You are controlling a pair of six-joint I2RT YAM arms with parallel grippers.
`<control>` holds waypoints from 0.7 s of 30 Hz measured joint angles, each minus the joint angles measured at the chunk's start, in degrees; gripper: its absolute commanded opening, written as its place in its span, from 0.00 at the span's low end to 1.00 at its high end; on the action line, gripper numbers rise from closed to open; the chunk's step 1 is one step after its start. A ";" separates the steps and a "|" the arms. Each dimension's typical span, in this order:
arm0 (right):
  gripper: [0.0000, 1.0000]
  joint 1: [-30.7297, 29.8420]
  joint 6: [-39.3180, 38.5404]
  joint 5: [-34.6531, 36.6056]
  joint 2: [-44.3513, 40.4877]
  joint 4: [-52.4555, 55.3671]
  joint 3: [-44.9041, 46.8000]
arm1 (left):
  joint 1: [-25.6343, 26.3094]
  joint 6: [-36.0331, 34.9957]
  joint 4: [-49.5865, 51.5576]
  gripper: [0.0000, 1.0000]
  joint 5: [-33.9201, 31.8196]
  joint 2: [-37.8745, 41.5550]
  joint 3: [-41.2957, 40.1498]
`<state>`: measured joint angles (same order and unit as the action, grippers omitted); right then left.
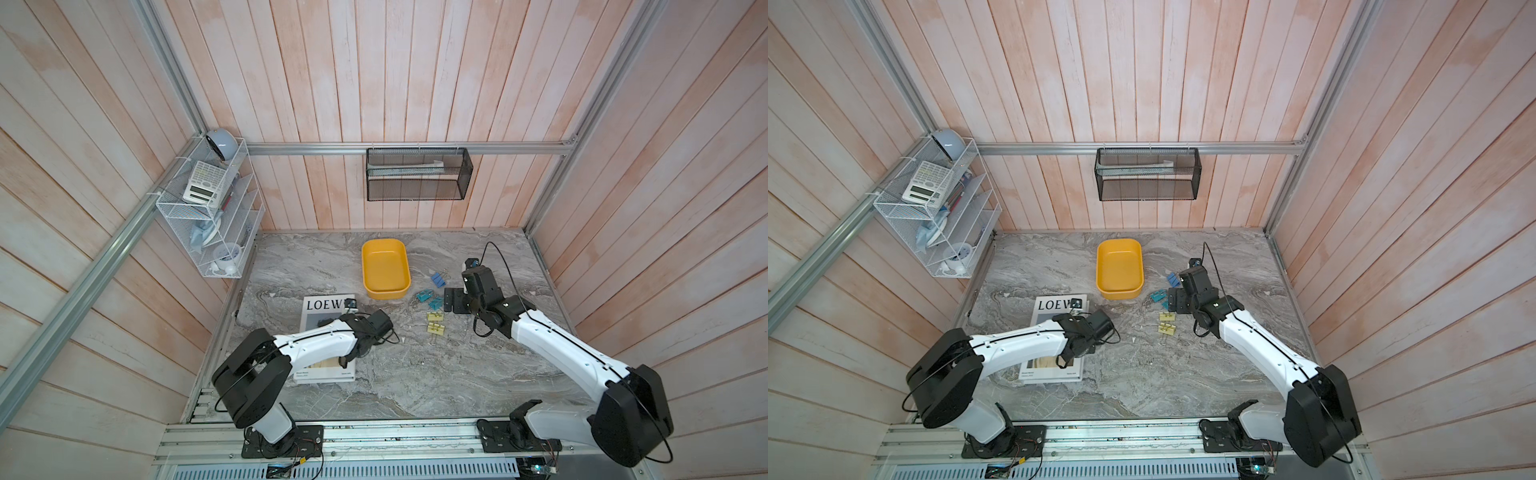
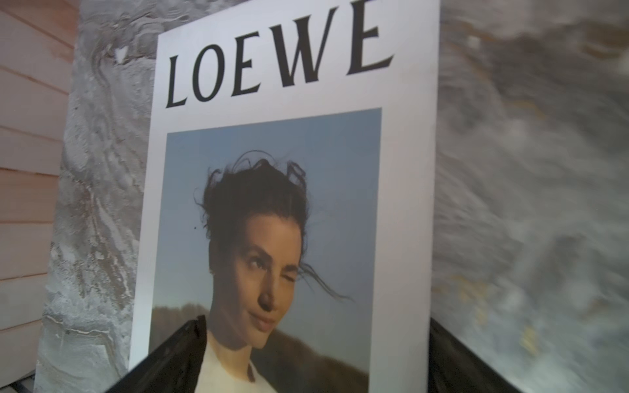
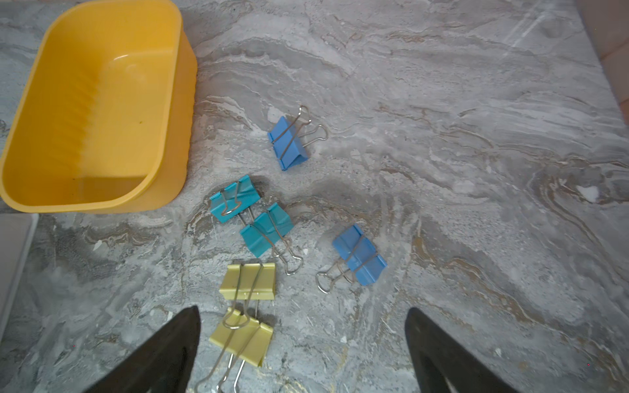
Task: Put the binder clips in the storage box
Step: Move the distractor to the center of the board, then move the storage box to the center of the board.
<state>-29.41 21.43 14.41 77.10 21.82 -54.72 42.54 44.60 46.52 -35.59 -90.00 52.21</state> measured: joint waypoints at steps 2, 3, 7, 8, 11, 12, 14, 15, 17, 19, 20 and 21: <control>0.98 -0.46 0.00 -0.61 3.87 -0.20 -2.67 | -6.49 -2.67 -1.05 1.00 0.31 1.68 -0.55; 0.98 -0.57 -0.02 -1.03 6.10 -0.24 -4.39 | -9.16 -4.11 -1.62 1.00 0.22 2.27 -0.50; 0.98 -0.85 -0.28 -2.97 14.12 -0.09 -12.04 | -11.98 -9.38 -2.62 1.00 1.29 3.87 2.12; 0.98 -0.85 -0.48 -3.48 16.11 0.15 -14.29 | -11.80 -10.60 -3.08 1.00 1.99 4.15 3.72; 0.98 -0.90 -1.36 -4.74 22.12 1.62 -21.99 | -11.63 -13.97 -6.03 1.00 4.96 4.94 9.29; 0.98 -0.90 -1.73 -5.14 24.50 2.38 -25.31 | -11.63 -15.06 -7.52 1.00 6.12 4.94 11.32; 0.98 -0.87 -2.25 -5.57 28.83 3.76 -31.41 | -11.80 -17.05 -10.60 1.00 8.72 4.26 15.37; 0.98 -0.87 -2.49 -5.84 31.30 4.66 -34.91 | -12.00 -17.88 -12.26 1.00 10.14 3.23 17.73; 0.97 -0.87 -2.97 -6.47 35.93 6.71 -41.46 | -12.46 -19.52 -14.95 1.00 13.03 -0.44 23.15; 0.96 -0.87 -3.15 -7.08 40.30 8.83 -47.43 | -12.76 -20.90 -17.77 1.00 15.50 -5.57 28.50; 0.95 -0.87 -3.26 -7.19 42.36 9.79 -49.96 | -12.87 -21.59 -18.95 1.00 16.52 -8.46 30.91; 0.94 -0.87 -3.28 -7.28 44.22 10.86 -52.13 | -12.92 -22.21 -19.91 0.99 17.31 -11.17 32.83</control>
<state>-30.28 18.15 7.14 121.32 32.69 -106.85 29.63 22.39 26.61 -18.28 -101.16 85.03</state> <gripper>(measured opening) 0.954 0.998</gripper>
